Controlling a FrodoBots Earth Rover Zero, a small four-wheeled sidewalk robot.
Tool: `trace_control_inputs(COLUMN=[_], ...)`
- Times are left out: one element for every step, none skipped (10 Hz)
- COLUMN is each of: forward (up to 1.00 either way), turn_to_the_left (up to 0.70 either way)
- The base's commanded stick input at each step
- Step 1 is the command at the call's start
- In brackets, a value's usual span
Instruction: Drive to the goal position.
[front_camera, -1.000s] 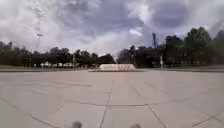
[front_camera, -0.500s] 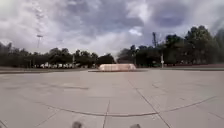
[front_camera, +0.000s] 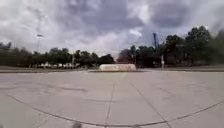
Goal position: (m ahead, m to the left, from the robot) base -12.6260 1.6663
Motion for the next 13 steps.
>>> trace_control_inputs(forward=[0.06, 0.06, 0.06, 0.06, 0.06, 0.06, 0.06, 0.06, 0.06, 0.06, 0.06, 0.06, 0.06], turn_to_the_left=[0.0, 0.0, 0.0, 0.0, 0.0, 0.0, 0.0, 0.0, 0.0, 0.0, 0.0, 0.0, 0.0])
